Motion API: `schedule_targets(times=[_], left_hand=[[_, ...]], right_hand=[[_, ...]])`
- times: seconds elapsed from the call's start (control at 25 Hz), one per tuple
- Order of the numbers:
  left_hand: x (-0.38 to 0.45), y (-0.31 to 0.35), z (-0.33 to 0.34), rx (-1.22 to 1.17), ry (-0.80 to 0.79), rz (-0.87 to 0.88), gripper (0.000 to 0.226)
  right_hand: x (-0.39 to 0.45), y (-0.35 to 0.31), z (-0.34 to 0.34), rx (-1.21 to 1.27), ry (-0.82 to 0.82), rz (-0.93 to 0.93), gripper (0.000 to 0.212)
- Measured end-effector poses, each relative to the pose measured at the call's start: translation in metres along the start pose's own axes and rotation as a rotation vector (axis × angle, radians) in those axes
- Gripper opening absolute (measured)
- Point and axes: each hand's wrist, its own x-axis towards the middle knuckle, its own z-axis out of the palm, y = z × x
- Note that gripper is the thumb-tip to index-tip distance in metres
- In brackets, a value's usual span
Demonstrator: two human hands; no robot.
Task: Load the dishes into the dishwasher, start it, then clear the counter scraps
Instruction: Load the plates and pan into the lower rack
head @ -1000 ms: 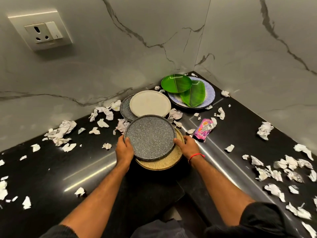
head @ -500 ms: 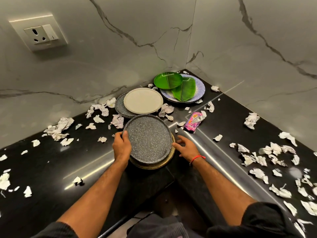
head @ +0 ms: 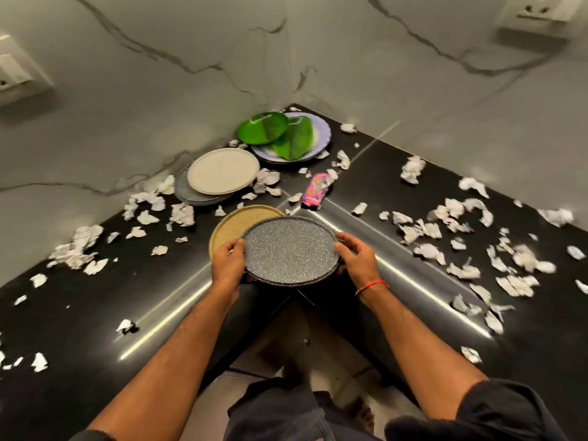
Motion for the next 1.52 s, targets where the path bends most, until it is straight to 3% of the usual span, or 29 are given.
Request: schedule_targets(times=[0.2, 0.48, 0.72, 1.04, 1.12, 1.24, 1.32, 1.4, 1.52], left_hand=[[-0.022, 0.014, 0.035, -0.079, -0.262, -0.069, 0.022], [-0.068, 0.027, 0.078, 0.017, -0.814, -0.119, 0.039], [-0.155, 0.000, 0.093, 0.100, -1.215, -0.171, 0.037], [-0.281, -0.047, 0.108, 0.356, -1.632, -0.122, 0.039], [-0.312, -0.068, 0.112, 0.378, -1.700, -0.171, 0.042], [-0.353, -0.101, 0.111, 0.439, -1.765, -0.252, 0.083], [-0.388, -0.123, 0.109, 0.516, -1.818, -0.229, 0.092], [-0.426, -0.147, 0.110, 0.590, -1.831, -0.168, 0.085], [-0.476, -0.185, 0.113, 0.690, -1.718, -0.126, 0.053]], right_hand=[[-0.053, 0.017, -0.046, 0.014, 0.243, -0.050, 0.017], [-0.157, 0.032, -0.083, -0.062, 0.705, -0.224, 0.047], [-0.285, 0.067, -0.089, -0.313, 1.046, -0.323, 0.033], [-0.438, 0.110, -0.110, -0.336, 1.435, -0.241, 0.027], [-0.473, 0.128, -0.113, -0.323, 1.507, -0.189, 0.029], [-0.520, 0.151, -0.114, -0.264, 1.575, -0.084, 0.038], [-0.553, 0.169, -0.119, -0.170, 1.608, 0.009, 0.040], [-0.584, 0.186, -0.130, -0.132, 1.612, 0.073, 0.036], [-0.622, 0.211, -0.147, -0.083, 1.576, 0.133, 0.033]])
